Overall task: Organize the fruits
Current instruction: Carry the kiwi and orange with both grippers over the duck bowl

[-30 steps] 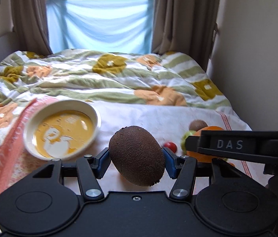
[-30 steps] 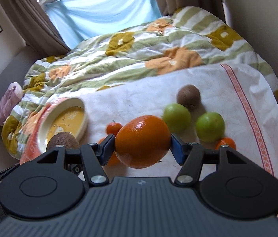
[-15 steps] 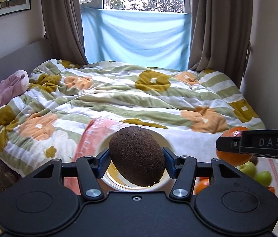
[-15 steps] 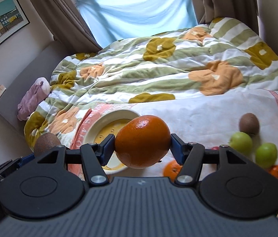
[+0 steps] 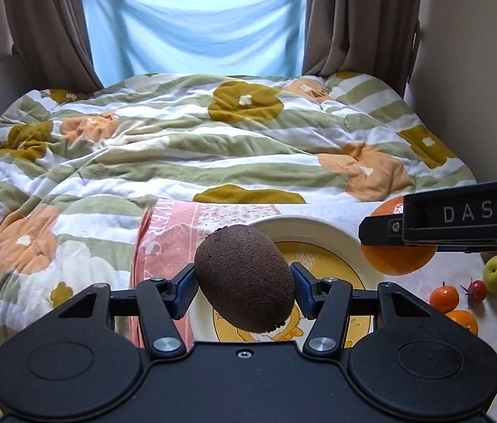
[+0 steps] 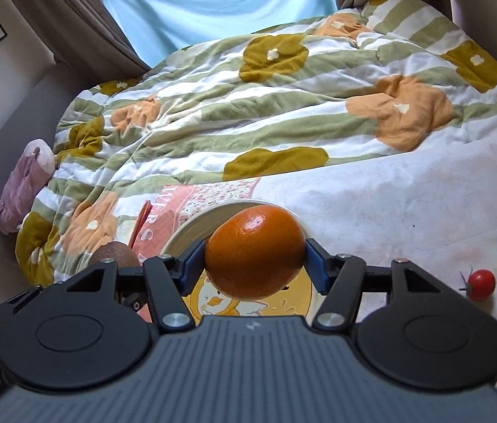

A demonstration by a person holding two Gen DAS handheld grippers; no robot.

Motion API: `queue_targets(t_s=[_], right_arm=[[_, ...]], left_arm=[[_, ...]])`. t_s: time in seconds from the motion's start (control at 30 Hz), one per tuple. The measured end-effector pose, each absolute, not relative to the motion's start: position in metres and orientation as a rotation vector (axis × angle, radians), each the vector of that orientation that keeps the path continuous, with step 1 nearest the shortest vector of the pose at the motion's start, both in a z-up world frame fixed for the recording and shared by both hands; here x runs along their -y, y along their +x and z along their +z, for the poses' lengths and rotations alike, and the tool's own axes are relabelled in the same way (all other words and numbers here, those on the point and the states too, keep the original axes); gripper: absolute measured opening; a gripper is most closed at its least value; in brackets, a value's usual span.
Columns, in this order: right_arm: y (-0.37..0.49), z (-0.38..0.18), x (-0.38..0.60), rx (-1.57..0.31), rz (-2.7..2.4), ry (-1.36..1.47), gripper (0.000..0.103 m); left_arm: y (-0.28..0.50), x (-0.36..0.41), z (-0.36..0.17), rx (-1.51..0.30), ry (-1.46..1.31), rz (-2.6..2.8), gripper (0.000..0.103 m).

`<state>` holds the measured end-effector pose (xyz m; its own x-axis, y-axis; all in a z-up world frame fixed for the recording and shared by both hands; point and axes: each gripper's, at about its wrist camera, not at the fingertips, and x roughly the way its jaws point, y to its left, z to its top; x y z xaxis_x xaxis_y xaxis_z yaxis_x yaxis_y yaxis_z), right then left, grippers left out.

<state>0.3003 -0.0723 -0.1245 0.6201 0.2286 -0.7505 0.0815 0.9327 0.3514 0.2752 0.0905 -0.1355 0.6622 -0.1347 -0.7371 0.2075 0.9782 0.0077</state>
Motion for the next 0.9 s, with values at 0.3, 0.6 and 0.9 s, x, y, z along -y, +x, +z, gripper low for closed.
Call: queue_targets(t_s=[0.3, 0.6, 0.9], right_arm=[[0.328, -0.164, 0.058, -0.927, 0.026, 0.374, 0.075], [0.336, -0.174, 0.054, -0.945, 0.012, 0.357, 0.075], [0.338, -0.175, 0.063, -0.970, 0.030, 0.348, 0.075]], left_arm=[[0.324, -0.091, -0.189, -0.917, 0.108, -0.325, 0.060], [0.338, -0.081, -0.207, -0.943, 0.172, -0.377, 0.061], [0.321, -0.075, -0.192, -0.865, 0.257, -0.359, 0.094]])
